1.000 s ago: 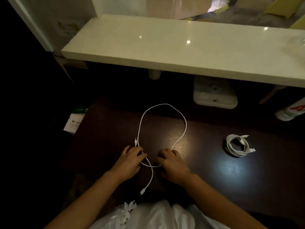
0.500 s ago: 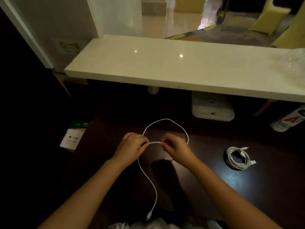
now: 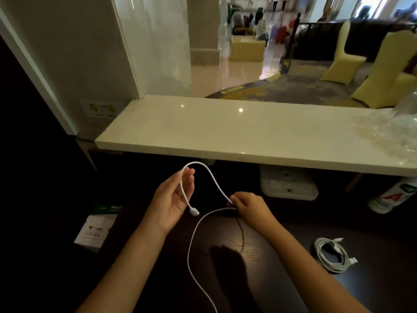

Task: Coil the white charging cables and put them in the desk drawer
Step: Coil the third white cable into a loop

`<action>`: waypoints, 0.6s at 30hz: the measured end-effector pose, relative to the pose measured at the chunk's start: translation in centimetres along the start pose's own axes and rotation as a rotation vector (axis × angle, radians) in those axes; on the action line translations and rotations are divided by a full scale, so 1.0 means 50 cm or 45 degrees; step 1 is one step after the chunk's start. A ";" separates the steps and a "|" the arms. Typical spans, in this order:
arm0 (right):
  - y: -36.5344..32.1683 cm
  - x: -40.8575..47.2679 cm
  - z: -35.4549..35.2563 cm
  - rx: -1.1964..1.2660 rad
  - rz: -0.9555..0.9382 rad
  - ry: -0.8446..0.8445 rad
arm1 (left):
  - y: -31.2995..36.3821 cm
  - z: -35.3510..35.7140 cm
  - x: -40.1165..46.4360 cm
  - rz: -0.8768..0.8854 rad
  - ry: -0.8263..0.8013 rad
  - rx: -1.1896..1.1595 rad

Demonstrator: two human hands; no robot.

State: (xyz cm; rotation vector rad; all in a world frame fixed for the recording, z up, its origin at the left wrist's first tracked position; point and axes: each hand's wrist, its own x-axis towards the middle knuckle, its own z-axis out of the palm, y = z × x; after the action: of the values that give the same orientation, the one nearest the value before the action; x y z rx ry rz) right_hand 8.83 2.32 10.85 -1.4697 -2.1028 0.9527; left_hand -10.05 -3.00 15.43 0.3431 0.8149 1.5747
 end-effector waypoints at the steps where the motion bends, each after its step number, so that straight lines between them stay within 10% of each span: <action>1: -0.008 -0.001 0.004 -0.124 -0.036 0.051 | -0.002 0.002 0.002 0.044 -0.021 0.083; 13: -0.119 -0.014 -0.033 -0.233 -0.797 -0.021 | -0.029 0.017 0.004 0.355 -0.135 1.396; 18: -0.119 -0.007 -0.050 -0.028 -0.781 0.176 | -0.007 0.040 -0.025 -0.038 -0.425 1.146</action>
State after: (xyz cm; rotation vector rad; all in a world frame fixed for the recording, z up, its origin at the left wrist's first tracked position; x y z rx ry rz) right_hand 6.71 1.46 16.90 -0.7778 -2.2506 0.5719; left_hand -8.25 -3.58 16.90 1.1954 1.2143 0.9953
